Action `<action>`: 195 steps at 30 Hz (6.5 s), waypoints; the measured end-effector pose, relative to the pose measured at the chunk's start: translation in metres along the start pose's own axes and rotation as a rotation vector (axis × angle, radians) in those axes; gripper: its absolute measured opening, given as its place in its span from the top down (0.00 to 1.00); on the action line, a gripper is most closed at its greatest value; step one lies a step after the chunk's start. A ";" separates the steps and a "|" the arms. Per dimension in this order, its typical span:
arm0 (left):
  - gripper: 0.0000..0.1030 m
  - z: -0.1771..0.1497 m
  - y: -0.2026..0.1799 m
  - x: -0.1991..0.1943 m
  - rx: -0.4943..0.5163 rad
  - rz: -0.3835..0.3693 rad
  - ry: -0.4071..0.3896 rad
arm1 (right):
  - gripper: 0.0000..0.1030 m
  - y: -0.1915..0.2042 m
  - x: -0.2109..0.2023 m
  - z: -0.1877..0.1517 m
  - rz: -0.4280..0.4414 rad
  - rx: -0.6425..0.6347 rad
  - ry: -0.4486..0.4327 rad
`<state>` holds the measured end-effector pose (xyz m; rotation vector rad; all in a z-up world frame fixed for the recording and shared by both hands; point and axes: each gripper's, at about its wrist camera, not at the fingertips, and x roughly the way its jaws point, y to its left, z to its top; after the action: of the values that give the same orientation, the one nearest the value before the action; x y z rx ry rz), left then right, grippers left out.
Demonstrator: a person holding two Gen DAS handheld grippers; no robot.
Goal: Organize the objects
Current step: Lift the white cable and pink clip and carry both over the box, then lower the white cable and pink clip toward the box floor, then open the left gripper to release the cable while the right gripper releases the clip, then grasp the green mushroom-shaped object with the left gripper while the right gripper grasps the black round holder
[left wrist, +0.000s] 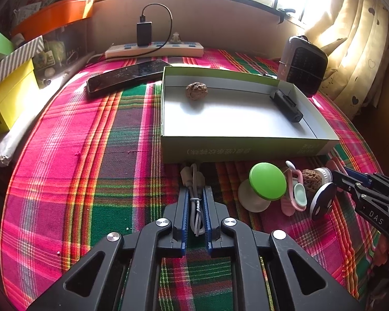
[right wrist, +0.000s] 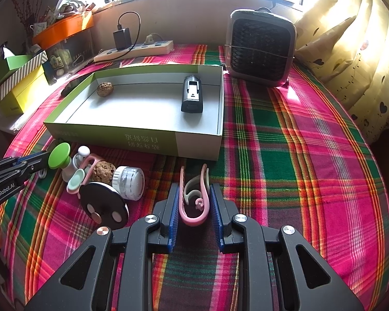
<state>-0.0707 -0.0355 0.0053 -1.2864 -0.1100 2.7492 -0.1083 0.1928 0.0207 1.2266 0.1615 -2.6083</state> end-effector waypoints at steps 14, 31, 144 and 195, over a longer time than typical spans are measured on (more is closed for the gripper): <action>0.91 -0.001 -0.001 -0.012 0.003 -0.006 -0.011 | 0.77 0.004 -0.010 0.003 0.022 0.000 -0.023; 0.91 0.017 -0.006 -0.036 0.007 -0.042 -0.070 | 0.77 0.010 -0.024 0.018 0.058 -0.018 -0.069; 0.73 0.081 -0.007 0.042 0.045 0.001 -0.001 | 0.71 0.038 0.076 0.121 0.104 -0.083 -0.002; 0.61 0.013 -0.012 -0.031 0.000 -0.200 -0.047 | 0.52 0.037 -0.032 0.005 0.084 -0.011 -0.105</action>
<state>-0.0602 -0.0274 0.0384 -1.1429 -0.2299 2.6099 -0.0822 0.1616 0.0491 1.0653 0.1017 -2.5879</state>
